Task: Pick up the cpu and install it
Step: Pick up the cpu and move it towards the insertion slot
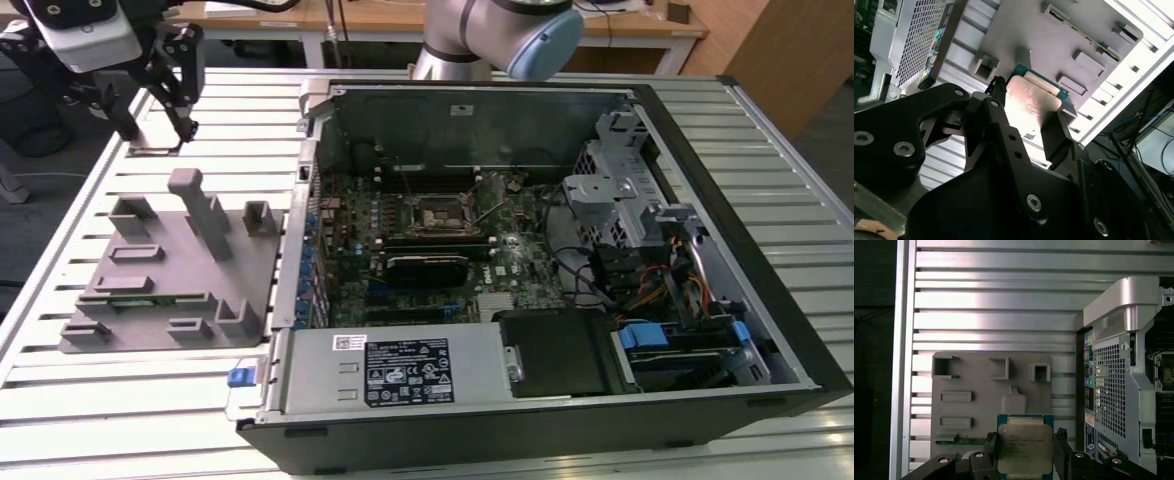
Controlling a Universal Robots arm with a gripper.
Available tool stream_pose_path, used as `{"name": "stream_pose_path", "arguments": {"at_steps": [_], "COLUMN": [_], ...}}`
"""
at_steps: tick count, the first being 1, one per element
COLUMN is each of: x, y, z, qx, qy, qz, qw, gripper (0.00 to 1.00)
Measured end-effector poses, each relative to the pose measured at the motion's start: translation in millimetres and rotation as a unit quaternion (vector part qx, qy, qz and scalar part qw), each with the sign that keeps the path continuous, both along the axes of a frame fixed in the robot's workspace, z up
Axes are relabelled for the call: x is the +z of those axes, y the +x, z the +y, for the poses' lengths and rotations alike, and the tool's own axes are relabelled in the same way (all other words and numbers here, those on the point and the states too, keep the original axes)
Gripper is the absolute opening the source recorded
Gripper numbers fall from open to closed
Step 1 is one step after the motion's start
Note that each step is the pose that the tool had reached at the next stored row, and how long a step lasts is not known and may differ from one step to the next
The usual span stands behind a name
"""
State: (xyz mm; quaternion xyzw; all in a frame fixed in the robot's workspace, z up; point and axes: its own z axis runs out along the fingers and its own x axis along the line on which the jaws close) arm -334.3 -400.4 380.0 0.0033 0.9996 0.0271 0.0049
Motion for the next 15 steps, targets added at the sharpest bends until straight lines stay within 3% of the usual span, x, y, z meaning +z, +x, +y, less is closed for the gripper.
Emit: {"name": "stream_pose_path", "arguments": {"at_steps": [15], "x": [-0.7], "y": [21.2], "z": [0.2], "qx": [0.000], "qy": [0.0000], "qz": [-0.0001], "qw": [1.0000], "gripper": [0.53]}}
